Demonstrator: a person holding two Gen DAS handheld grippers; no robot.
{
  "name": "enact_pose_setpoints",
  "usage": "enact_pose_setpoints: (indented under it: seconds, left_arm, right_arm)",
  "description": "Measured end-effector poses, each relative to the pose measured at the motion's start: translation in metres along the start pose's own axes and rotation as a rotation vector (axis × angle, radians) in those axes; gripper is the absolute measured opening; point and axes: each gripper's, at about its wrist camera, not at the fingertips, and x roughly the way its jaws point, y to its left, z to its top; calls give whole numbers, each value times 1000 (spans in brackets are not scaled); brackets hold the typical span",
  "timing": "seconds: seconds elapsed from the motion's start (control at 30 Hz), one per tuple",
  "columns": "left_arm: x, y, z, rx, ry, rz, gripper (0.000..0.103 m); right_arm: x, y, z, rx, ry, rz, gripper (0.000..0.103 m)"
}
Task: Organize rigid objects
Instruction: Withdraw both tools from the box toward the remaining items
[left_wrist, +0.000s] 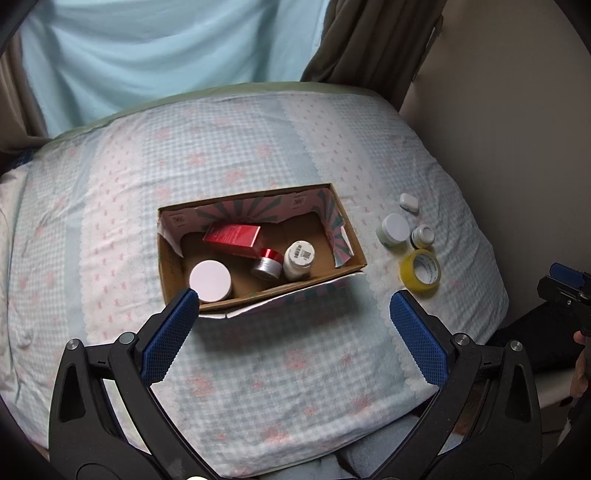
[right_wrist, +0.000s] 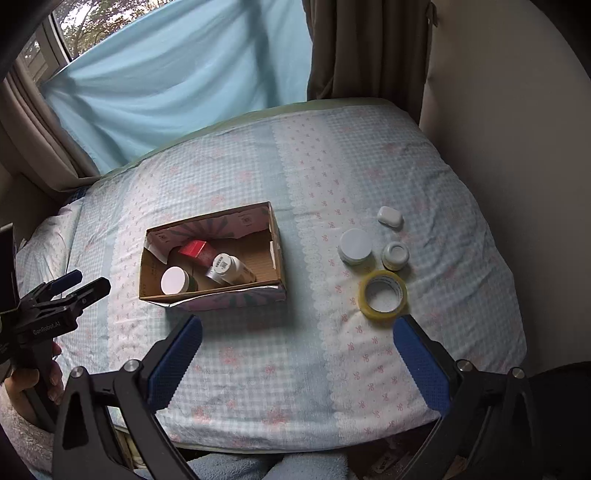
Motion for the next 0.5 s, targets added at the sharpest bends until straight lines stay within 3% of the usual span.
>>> enact_pose_setpoints:
  seconds: [0.2, 0.5]
  left_arm:
    - [24, -55, 16, 66, 29, -44, 103]
    - [84, -131, 62, 125, 104, -40, 102]
  right_arm:
    - [2, -55, -9, 79, 1, -46, 103]
    - [55, -113, -6, 116, 78, 16, 103]
